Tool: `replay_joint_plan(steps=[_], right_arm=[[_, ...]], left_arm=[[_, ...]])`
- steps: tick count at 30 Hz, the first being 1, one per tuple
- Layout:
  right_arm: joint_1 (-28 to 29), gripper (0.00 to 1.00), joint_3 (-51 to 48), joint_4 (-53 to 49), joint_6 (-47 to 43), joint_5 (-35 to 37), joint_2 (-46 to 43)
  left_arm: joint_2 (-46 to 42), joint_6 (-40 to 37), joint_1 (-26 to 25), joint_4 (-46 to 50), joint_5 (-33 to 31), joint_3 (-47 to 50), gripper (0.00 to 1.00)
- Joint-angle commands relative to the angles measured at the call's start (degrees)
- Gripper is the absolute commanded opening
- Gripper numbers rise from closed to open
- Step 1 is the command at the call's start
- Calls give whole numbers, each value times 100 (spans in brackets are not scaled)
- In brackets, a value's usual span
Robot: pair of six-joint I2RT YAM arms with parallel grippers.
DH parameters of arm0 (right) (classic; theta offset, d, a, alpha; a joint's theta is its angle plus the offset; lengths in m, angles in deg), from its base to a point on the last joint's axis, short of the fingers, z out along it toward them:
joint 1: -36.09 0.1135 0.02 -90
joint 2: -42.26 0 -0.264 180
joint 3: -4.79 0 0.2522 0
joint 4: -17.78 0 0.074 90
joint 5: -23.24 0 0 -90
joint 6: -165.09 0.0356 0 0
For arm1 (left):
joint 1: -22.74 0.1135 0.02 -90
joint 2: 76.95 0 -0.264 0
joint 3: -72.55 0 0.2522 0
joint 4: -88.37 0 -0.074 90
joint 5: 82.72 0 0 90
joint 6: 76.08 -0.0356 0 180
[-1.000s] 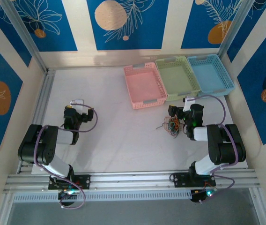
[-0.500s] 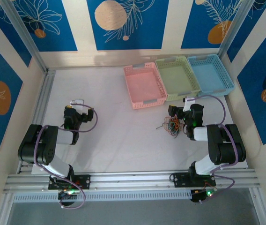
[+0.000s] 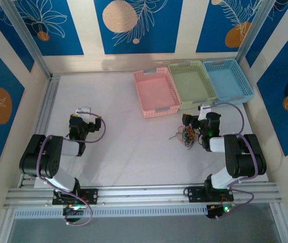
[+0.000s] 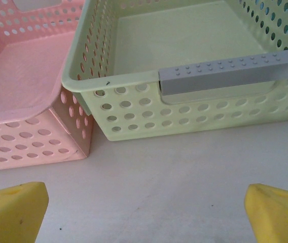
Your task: Untangle the cables
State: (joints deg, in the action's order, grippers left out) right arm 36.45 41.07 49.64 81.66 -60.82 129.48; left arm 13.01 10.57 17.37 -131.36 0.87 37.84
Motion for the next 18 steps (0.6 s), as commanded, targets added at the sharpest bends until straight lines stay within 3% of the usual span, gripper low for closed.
replay_joint_plan(steps=[1,9,13,18], right_arm=[[-24,99,135,59,-87,-49,-1],[-36,99,149,35,-61,-101,6],[-21,99,117,67,-92,-71,-12],[192,99,720,-1538,-113,303,-622]], left_arm=[[-49,52,58,-16,79,-44,100],[-128,-103,-51,-100,30,20,100],[-652,-217,-195,400,-206,-22,100],[-1508,-419,-449,1142,-453,-108,100]])
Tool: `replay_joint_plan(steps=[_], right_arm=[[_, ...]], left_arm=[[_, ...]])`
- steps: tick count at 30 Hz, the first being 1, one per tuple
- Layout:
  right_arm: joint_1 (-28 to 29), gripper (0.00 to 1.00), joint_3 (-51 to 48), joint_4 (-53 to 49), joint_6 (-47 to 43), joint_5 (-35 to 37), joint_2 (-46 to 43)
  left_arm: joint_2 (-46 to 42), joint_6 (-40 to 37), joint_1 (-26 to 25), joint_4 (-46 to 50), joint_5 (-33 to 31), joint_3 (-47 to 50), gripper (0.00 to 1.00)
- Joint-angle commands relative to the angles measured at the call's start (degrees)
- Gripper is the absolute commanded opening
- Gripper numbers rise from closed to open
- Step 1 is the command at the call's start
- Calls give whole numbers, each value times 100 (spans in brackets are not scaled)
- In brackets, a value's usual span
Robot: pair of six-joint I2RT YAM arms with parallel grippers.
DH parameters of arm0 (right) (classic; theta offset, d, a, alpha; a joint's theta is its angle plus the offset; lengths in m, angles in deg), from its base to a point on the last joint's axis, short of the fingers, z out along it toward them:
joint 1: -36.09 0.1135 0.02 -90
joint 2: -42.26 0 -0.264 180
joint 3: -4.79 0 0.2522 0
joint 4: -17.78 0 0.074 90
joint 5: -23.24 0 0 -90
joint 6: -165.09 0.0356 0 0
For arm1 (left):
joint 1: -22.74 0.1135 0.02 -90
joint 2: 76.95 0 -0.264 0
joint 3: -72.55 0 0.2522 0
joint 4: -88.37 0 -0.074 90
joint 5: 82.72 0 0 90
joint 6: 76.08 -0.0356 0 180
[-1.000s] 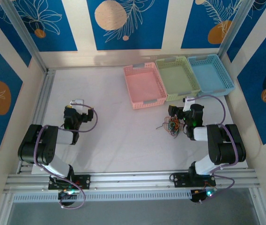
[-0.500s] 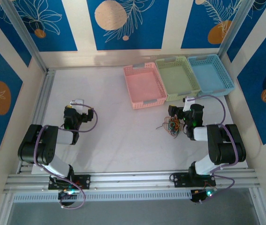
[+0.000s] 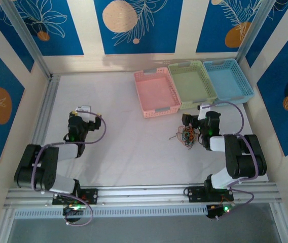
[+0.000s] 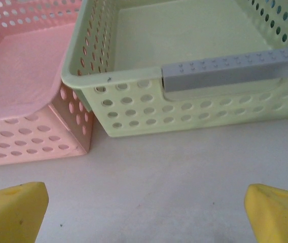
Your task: Untangle the cables
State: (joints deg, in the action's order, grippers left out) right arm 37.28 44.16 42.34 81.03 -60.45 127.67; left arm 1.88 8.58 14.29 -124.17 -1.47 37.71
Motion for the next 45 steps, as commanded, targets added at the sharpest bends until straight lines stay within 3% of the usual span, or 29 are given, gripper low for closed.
replay_joint_plan(steps=[1,5,7,9,11,12,15,19,21,27,32,45], right_arm=[[124,99,410,-895,-16,406,-549],[342,99,167,-795,-136,661,-1325],[377,99,207,-1053,-10,661,-1767],[329,99,427,-1620,614,941,-2132],[129,99,774,-2325,1624,1184,-2296],[-56,99,950,-2710,2128,971,-2318],[-478,99,1394,-3126,2397,33,-2099],[-503,91,2749,-4490,1950,26,-1102],[-531,82,3769,-5439,1830,115,-321],[-541,80,6058,-6820,1534,932,1706],[-682,81,7660,-7490,1254,1384,3015],[-954,79,10559,-8840,646,1297,5401]], left_arm=[[-537,-191,-178,431,-306,-70,100],[-1097,515,-197,447,-591,15,100],[-1303,846,-186,1226,-599,-263,100],[-1378,1167,-178,2226,-521,-727,100],[-1401,1260,-182,2634,-342,-935,100],[-1439,1354,-177,2621,-295,-900,100],[-1601,1801,-141,2618,-308,-744,100],[-1589,1870,-120,2763,-317,-718,100],[-1486,1885,-113,2801,-241,-748,100],[-1336,1897,-101,2776,-192,-783,100],[-1326,1906,-90,2785,-170,-784,100],[-1326,1949,-80,2758,-207,-762,100]])
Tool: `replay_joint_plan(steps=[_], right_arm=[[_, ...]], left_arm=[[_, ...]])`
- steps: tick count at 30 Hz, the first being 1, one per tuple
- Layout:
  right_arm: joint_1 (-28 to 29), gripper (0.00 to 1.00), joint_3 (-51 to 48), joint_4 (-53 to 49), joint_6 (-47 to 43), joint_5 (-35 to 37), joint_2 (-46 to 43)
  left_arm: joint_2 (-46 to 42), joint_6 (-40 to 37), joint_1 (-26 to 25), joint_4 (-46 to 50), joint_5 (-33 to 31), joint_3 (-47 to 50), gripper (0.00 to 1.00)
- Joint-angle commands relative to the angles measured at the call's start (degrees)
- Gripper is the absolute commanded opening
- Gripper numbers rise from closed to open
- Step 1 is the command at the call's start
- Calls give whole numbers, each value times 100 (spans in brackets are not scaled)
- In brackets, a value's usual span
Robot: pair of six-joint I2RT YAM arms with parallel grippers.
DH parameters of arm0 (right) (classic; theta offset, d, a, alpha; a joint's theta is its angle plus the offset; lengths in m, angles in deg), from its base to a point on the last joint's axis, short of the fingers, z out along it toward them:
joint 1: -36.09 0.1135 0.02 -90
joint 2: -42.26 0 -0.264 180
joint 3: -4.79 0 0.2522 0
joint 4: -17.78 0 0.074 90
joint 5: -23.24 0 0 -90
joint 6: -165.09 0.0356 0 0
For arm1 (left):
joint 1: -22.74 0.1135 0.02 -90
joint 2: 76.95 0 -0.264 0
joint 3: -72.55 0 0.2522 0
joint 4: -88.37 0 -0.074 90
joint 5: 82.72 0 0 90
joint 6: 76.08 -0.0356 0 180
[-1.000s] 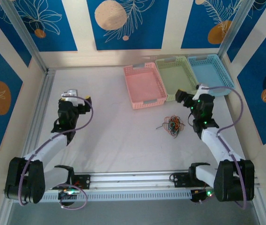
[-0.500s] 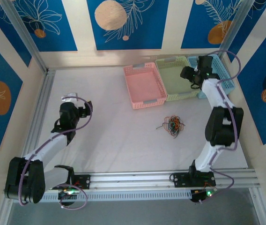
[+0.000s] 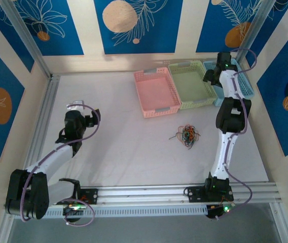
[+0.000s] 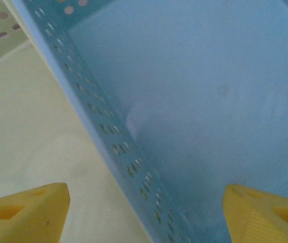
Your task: Untangle the cables
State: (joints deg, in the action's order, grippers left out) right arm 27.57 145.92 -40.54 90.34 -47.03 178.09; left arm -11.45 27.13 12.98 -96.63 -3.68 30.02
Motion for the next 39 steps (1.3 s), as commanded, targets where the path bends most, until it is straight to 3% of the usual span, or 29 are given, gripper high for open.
replay_joint_plan(steps=[1,4,13,26,39], right_arm=[[16,79,613,-687,-319,-59,508],[50,70,1131,-952,-441,-257,860],[455,48,1076,-953,-634,-542,867],[1262,48,613,-1011,-199,-751,756],[1876,49,935,-966,72,-915,846]], left_arm=[[0,103,48,-2,12,18,100],[-11,111,58,-35,46,39,100],[51,136,60,-18,-48,6,100],[69,160,60,31,-47,-1,100],[104,160,57,61,-45,-31,100]])
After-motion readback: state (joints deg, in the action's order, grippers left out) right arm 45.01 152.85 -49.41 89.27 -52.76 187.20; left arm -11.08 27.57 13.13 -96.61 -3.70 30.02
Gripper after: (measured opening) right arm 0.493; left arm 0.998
